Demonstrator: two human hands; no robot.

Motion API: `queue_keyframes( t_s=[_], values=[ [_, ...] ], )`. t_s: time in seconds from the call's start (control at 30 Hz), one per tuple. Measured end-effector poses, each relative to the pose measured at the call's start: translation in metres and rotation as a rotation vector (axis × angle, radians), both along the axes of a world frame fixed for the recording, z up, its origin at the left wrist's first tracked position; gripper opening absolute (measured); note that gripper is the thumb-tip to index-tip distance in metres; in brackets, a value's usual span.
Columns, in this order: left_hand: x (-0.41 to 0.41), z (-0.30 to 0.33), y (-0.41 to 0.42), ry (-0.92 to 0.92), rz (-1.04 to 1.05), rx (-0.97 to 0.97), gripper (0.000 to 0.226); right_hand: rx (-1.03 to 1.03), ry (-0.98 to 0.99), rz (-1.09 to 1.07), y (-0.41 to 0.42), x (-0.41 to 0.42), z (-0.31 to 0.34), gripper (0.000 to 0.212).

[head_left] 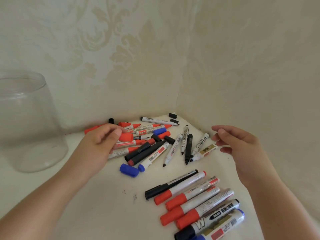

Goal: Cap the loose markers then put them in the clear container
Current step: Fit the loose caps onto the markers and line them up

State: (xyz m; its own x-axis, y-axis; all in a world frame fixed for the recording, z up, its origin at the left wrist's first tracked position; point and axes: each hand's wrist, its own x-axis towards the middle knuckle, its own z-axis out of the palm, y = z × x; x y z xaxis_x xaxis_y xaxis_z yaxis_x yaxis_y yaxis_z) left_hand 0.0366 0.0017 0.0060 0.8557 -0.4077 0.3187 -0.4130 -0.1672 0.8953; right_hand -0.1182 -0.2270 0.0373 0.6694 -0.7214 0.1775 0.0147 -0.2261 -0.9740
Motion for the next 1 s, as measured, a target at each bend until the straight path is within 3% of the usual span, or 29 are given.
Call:
queue_keyframes(
  t_s=[0.23, 0.33, 0.53, 0.73, 0.87, 1.0],
  values=[
    [0.034, 0.002, 0.002, 0.017, 0.134, -0.165, 0.027, -0.155, 0.246, 0.223, 0.021, 0.025, -0.002, 0.028],
    [0.029, -0.008, 0.011, -0.065, 0.114, -0.145, 0.017, -0.244, 0.288, 0.224, 0.031, 0.032, -0.011, 0.029],
    [0.028, -0.019, 0.019, -0.052, 0.046, -0.119, 0.03, -0.365, 0.374, 0.276, 0.046, 0.039, -0.02, 0.018],
    [0.037, -0.021, 0.02, -0.007, 0.054, -0.129, 0.028, -0.73, 0.424, 0.504, 0.086, 0.08, -0.014, 0.018],
    [0.039, -0.017, 0.022, 0.02, 0.085, -0.201, 0.024, -1.177, 0.329, 0.56, 0.116, 0.118, -0.029, 0.029],
    [0.042, -0.016, 0.025, 0.04, 0.081, -0.239, 0.025, -1.606, 0.363, 0.578, 0.138, 0.143, -0.043, 0.016]
  ],
)
